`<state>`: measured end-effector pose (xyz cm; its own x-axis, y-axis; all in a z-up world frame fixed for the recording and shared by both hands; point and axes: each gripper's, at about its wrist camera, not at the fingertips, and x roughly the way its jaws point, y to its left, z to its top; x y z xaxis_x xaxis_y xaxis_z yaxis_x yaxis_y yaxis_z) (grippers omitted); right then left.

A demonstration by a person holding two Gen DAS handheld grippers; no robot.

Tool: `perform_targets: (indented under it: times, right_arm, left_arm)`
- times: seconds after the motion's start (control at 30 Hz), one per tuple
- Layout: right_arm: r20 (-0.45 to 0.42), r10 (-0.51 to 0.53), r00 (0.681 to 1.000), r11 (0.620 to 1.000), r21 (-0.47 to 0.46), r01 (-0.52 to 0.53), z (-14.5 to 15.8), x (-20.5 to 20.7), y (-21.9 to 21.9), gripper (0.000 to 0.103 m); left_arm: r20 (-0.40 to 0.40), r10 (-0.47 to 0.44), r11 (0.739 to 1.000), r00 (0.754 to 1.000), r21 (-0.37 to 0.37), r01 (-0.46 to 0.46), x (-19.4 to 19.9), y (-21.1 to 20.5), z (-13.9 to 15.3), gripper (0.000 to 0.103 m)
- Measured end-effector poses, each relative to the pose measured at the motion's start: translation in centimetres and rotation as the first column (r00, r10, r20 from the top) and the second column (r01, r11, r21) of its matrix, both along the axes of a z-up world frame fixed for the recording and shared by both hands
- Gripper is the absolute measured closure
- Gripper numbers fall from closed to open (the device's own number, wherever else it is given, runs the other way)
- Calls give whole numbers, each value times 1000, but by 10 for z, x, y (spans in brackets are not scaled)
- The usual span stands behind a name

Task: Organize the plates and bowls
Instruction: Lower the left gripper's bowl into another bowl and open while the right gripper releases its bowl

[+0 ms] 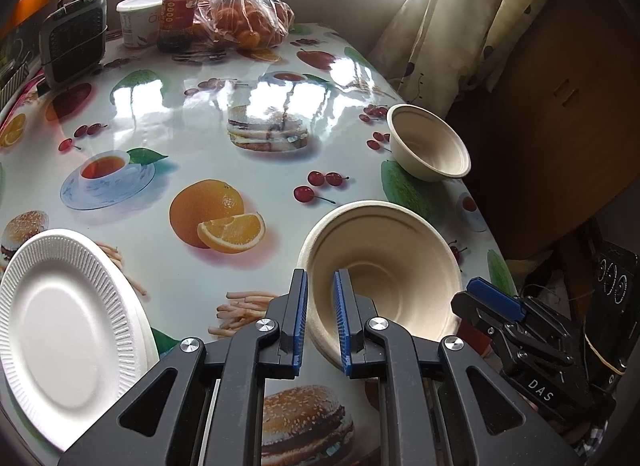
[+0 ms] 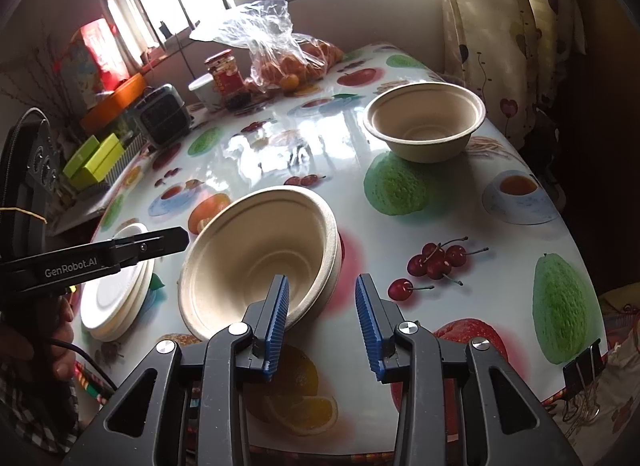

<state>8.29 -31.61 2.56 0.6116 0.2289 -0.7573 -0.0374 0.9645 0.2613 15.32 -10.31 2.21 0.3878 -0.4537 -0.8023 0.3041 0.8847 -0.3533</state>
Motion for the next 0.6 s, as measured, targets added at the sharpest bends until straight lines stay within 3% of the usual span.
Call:
perform_targets:
  times: [0.6]
  right_arm:
    - [62, -66, 996, 997, -22, 67, 28, 17, -31, 64]
  left_arm:
    - [102, -54, 998, 993, 33, 51, 26, -30, 35, 76]
